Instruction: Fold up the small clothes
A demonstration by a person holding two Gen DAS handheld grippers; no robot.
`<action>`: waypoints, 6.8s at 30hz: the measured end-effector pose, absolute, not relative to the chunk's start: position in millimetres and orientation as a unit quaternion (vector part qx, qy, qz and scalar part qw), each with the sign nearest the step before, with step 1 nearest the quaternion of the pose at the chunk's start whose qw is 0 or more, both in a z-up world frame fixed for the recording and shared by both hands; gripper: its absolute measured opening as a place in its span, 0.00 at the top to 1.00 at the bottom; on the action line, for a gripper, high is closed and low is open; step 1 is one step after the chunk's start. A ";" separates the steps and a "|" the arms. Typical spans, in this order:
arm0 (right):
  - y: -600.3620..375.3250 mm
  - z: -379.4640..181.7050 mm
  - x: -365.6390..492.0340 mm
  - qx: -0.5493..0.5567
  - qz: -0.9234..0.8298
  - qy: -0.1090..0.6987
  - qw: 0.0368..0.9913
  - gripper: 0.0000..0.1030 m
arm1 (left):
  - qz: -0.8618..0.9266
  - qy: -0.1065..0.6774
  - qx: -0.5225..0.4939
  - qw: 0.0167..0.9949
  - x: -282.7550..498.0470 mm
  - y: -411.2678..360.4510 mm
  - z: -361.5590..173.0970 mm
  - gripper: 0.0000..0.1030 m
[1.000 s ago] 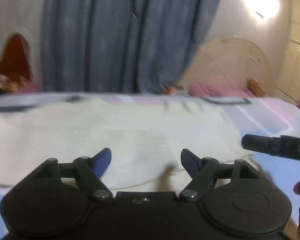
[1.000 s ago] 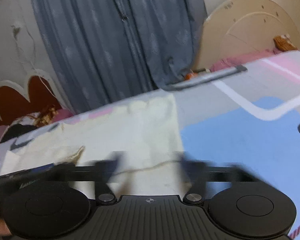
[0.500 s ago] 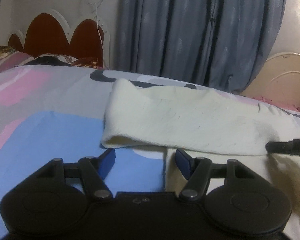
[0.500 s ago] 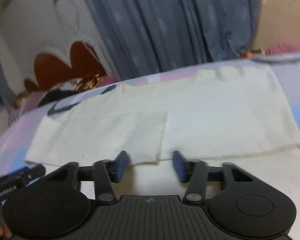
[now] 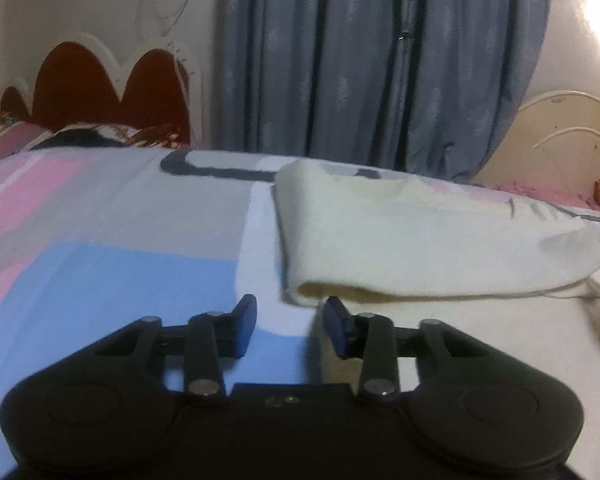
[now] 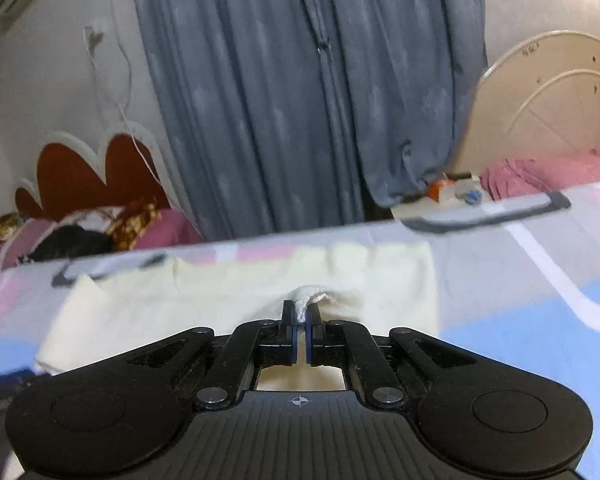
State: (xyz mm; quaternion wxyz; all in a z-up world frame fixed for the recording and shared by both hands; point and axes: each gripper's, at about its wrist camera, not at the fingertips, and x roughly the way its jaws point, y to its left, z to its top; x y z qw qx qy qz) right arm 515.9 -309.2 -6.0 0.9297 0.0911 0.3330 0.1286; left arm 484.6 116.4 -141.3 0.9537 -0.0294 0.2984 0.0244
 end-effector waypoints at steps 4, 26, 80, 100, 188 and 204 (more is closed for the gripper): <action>-312.6 -14.6 513.1 0.091 0.127 0.345 0.926 0.97 | 0.017 0.303 -0.032 0.952 494.0 112.6 -139.5 0.70; -337.1 -41.2 516.0 0.086 0.103 0.380 0.915 0.97 | 0.022 0.296 -0.027 0.955 490.1 104.2 -147.8 0.70; -336.7 -49.8 555.5 -0.002 0.114 0.365 0.924 0.91 | -0.058 0.320 0.001 0.946 546.2 70.6 -147.8 0.29; -316.8 -36.4 567.2 0.052 0.079 0.337 0.937 0.75 | 0.004 0.273 -0.005 0.962 608.1 87.6 -134.3 0.22; -389.5 -21.5 418.0 0.087 0.165 0.381 0.906 0.69 | -0.015 0.329 0.035 0.944 409.1 57.8 -139.9 0.25; -457.3 2.7 232.9 0.265 0.194 0.461 0.824 0.48 | -0.074 0.393 -0.165 0.902 235.1 125.1 -139.2 0.36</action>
